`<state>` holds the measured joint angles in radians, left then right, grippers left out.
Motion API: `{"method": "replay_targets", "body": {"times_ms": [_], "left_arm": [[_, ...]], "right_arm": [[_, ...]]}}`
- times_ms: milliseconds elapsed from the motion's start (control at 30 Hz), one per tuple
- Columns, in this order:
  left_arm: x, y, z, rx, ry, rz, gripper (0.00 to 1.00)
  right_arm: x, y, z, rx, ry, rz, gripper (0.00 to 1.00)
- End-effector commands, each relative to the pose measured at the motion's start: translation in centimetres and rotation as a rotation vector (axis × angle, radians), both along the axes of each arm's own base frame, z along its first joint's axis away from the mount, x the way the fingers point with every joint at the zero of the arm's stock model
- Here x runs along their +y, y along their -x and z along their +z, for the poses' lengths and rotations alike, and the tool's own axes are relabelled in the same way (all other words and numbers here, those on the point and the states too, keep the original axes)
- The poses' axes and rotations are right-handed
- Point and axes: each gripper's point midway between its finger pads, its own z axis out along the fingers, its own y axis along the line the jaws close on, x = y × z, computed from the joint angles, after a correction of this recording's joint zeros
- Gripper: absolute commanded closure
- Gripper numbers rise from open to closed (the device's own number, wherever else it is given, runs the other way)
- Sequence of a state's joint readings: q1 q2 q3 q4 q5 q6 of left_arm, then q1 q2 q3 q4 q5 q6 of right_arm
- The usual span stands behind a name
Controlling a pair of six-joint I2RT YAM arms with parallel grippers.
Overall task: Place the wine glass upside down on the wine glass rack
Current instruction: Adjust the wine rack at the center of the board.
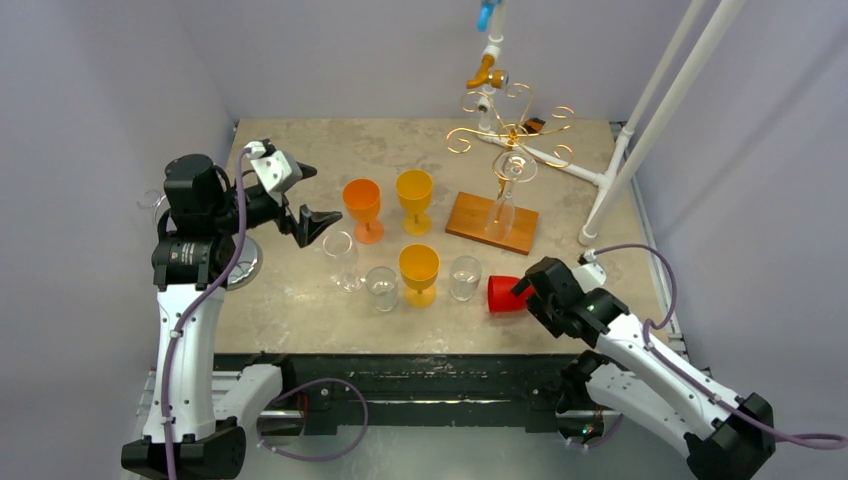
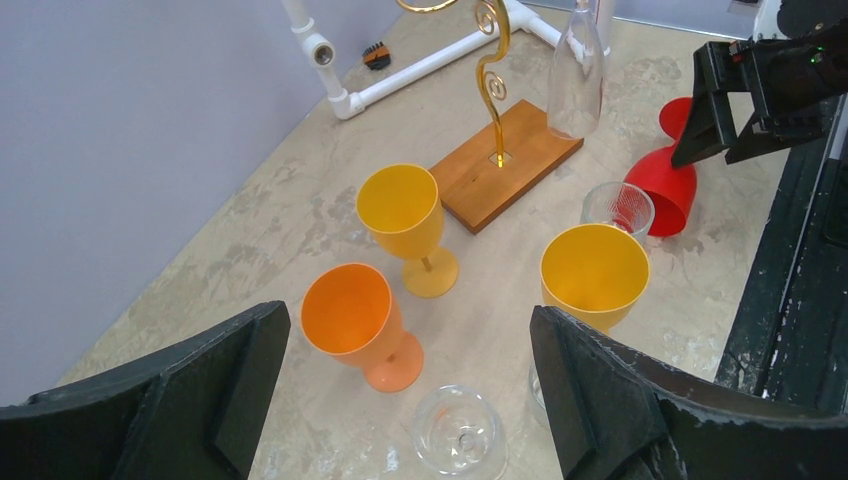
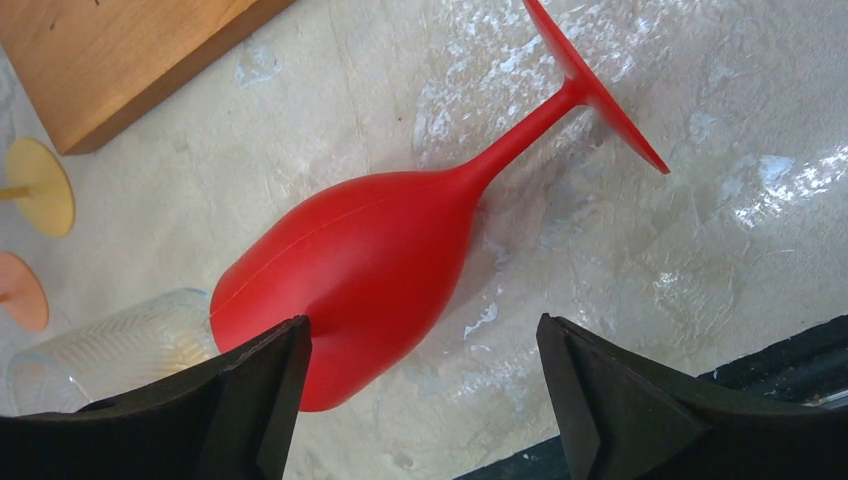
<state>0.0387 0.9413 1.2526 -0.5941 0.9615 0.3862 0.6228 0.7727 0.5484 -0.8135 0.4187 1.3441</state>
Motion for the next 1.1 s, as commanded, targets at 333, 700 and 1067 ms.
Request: {"method": "replay_targets", "body": {"times_ms": [333,700,1067], "left_arm": [[-0.9,0.0,0.5,0.074,0.084,-0.045,0.00],[-5.8,-4.4,0.6,0.130,0.069,-0.038,0.00],[-13.6,-8.1,1.5,0.029,-0.106,-0.037,0.00]], "right_arm": [[-2.2,-2.1,1.2,-0.049,0.129,-0.137,0.11],[-3.2,-2.8,8.8,-0.190,0.170,-0.065,0.12],[-5.6,-4.1,25.4,-0.484,0.249,-0.058,0.27]]}}
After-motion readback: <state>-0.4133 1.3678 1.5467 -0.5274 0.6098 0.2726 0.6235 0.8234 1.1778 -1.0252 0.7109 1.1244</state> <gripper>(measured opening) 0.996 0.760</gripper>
